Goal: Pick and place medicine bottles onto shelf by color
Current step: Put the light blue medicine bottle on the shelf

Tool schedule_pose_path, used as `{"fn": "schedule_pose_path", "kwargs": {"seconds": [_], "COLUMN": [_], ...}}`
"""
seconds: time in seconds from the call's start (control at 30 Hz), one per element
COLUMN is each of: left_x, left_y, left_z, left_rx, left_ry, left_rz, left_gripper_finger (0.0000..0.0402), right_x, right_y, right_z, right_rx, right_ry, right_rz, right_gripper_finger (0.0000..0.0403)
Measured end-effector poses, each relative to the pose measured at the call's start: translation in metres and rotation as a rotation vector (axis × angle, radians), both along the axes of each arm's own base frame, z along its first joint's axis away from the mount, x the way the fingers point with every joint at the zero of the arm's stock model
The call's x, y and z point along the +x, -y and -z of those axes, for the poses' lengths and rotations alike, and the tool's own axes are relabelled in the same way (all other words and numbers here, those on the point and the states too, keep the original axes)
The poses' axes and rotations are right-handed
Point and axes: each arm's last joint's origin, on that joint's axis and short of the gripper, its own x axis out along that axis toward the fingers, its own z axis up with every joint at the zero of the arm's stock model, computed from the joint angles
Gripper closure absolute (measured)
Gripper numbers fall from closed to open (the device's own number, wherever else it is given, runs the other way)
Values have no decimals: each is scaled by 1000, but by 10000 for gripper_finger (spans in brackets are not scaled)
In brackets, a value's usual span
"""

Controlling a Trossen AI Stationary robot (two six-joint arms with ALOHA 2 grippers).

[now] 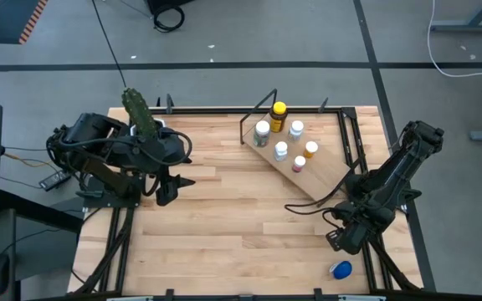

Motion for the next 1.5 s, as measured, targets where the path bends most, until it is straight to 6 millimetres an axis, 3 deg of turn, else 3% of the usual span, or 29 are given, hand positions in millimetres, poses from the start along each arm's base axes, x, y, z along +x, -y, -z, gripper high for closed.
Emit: {"fn": "schedule_pose_path", "kwargs": {"seconds": [0.27, 0.47, 0.6, 0.93, 1.1, 1.27, 1.5], "left_x": [0, 0, 1, 2, 2, 1, 1], "left_y": [0, 0, 0, 0, 0, 0, 0], "left_z": [0, 0, -1, -1, -1, -1, -1], "left_rx": [-2, -1, -3, -10, -12, -25, -24], "left_ry": [0, 3, 19, 22, 22, 23, 14], "left_rz": [-2, -5, -4, -10, -12, -24, -26], "left_gripper_finger": [113, 113, 113, 113, 113, 113, 113], "right_x": [19, 34, 50, 65, 67, 61, 53], "right_y": [10, 46, 76, 155, 188, 205, 216], "right_z": [-73, -114, -126, -120, -101, -73, -50], "right_rx": [36, -68, -121, -252, -244, -165, -161], "right_ry": [157, 266, 329, 277, 194, 95, 10], "right_rz": [-9, 2, -16, -100, -90, -105, -204], "right_gripper_finger": [222, 222, 222, 222, 221, 221, 221]}}
